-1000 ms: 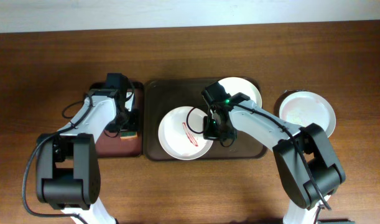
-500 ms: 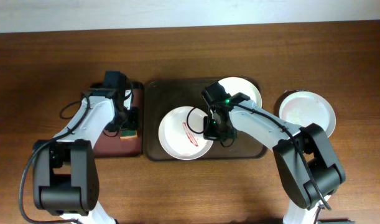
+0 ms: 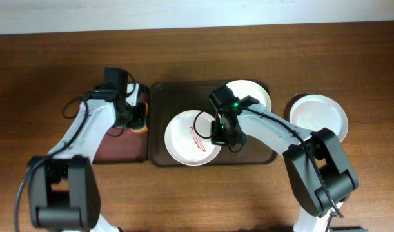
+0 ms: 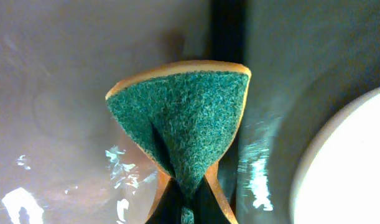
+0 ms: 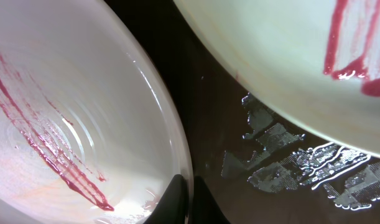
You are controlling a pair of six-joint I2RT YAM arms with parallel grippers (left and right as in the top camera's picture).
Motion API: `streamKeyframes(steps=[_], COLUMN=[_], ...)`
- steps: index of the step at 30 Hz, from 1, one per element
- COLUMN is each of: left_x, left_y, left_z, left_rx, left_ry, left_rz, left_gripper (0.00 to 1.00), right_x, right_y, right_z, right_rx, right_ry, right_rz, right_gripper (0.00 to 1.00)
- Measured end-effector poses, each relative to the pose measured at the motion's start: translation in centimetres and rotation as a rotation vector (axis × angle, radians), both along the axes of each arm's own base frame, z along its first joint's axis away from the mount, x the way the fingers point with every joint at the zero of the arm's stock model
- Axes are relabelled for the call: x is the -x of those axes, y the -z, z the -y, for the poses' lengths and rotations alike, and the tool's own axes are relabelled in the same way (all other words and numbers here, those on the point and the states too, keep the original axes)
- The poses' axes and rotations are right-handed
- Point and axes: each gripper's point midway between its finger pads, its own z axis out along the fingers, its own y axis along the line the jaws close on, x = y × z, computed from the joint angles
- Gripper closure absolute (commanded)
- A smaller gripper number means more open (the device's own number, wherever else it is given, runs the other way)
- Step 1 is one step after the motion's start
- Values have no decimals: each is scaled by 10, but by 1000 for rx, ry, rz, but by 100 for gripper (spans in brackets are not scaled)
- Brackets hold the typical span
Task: Clean dirty plates on tray and stack at the side
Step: 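Lift the sponge from the small tray with the left gripper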
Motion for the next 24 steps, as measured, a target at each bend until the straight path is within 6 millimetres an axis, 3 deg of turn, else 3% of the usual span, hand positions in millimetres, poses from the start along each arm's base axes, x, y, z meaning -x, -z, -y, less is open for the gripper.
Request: streamKeyframes(steps=[5,10,18,24], left_x=[-10,-5,-7,2], left_y=[-76,-128,-149,-187], left_z=[-10,-22,-19,-19], left_rx=[22,31,50,53], left_ry=[-26,-56,-49,-46], left_rz=[219,361,436,547], left_gripper=[100,100,100,100], right_x=[0,1,1,1], right_y=[0,0,0,0], right_z=[0,1,1,1], right_rx=[0,2,3,4], right_ry=[0,0,0,0], right_rz=[-1,-3,-3,-3], right_gripper=[96,96,96,96])
